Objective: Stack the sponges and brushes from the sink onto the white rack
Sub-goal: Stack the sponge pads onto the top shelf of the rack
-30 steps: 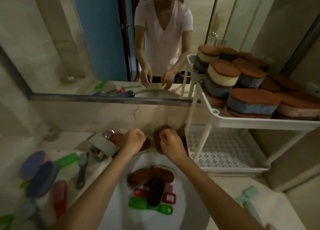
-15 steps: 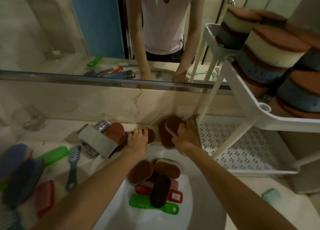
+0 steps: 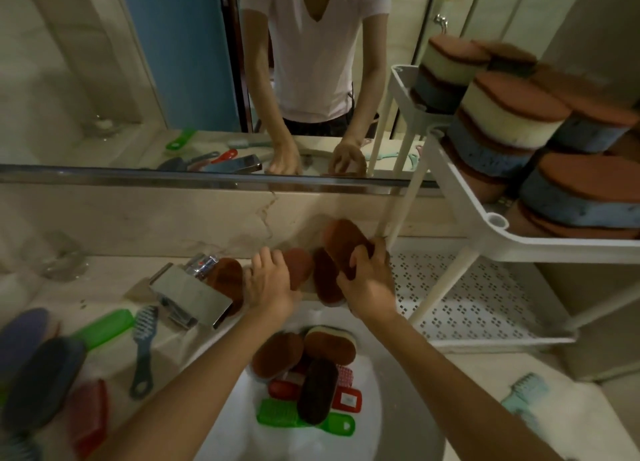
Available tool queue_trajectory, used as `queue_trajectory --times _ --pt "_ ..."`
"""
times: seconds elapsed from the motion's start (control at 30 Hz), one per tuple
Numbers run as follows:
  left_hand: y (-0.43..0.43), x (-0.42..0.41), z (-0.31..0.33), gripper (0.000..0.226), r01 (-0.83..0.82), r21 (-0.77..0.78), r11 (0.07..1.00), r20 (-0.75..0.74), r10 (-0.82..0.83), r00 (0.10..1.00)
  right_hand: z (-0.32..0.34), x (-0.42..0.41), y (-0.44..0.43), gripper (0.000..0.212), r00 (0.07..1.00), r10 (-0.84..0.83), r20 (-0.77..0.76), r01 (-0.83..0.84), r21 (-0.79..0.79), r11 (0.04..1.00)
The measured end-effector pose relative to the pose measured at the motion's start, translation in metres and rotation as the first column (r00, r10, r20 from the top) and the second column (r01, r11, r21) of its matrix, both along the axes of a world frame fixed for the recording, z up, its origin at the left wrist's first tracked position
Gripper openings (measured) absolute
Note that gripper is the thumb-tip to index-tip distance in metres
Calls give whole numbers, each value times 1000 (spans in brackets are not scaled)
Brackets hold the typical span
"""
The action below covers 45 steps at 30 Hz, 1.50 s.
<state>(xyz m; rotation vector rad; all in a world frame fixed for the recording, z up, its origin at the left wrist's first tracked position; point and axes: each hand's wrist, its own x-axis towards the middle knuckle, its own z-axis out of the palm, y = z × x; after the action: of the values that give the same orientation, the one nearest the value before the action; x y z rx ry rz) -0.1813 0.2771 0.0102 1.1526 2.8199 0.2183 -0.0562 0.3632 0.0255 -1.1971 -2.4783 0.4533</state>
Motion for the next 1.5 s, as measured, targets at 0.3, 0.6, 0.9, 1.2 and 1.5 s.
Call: queue_trajectory --times 0.3,0.6,0.9,1.2,1.5 --pt "-35 29 120 84 -292 568 770 341 102 934 93 25 -43 33 904 153 -398 -37 284 958" --pt "-1 82 236 95 -199 697 689 391 -134 910 202 80 -28 29 808 80 -584 162 350 923" --pt "85 147 318 102 -88 693 715 537 -431 725 262 169 70 48 771 -226 -595 345 93 934" --pt "156 165 314 101 -172 633 754 683 -440 583 256 183 146 43 895 -238 -376 280 59 958" --pt "176 149 303 89 -258 580 772 794 -465 392 241 173 164 36 973 -135 -188 150 68 986"
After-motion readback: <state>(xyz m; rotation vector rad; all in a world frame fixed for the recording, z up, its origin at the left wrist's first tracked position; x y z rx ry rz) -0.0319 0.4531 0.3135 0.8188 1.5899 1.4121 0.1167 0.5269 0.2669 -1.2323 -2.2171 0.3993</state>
